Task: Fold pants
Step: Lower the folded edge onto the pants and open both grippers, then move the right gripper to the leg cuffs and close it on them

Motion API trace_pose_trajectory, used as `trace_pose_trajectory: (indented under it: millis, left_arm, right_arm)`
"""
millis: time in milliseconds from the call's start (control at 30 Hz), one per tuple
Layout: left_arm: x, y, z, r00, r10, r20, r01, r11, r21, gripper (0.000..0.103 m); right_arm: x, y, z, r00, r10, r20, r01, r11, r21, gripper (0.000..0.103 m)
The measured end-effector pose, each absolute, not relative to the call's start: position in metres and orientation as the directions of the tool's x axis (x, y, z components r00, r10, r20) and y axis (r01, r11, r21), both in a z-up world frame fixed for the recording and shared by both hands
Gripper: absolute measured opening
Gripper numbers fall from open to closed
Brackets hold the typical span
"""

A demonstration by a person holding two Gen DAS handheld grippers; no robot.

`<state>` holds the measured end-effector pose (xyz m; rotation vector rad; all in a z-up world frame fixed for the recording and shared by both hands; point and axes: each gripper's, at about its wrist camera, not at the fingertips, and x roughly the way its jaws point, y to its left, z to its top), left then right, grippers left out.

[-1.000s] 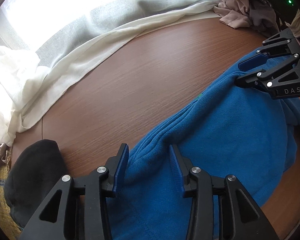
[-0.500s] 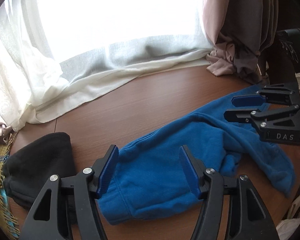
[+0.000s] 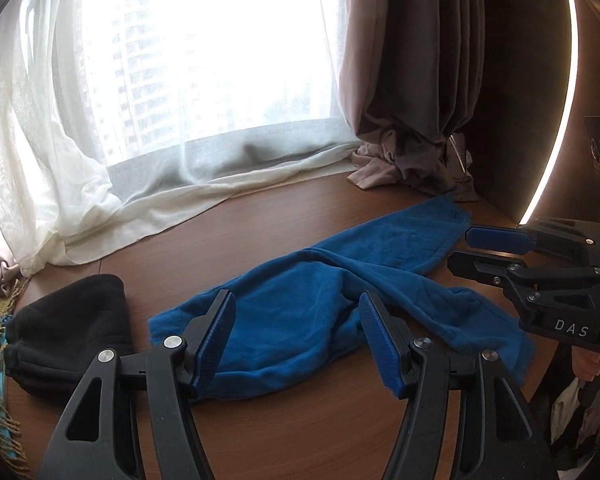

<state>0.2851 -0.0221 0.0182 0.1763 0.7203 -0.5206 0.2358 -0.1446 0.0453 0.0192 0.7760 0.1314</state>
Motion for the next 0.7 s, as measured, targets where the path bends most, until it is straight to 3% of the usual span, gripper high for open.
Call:
trace_pose_trajectory:
  millis: [400,700]
  left_arm:
    - [0.219,-0.047,0.009,0.602,-0.459,-0.653,0.592,0.806,-0.02,0.064]
    - [0.183,-0.094,-0.021,0.622,-0.411,-0.667,0.543,0.84,-0.012,0.065]
  right_arm:
    - [0.144,-0.15,0.032,0.726,0.017,-0.687,0.041,0.997,0.069,0.036]
    - [0.104,-0.188,0.004,0.687,0.025,-0.726,0.016,0.999,0.049,0.036]
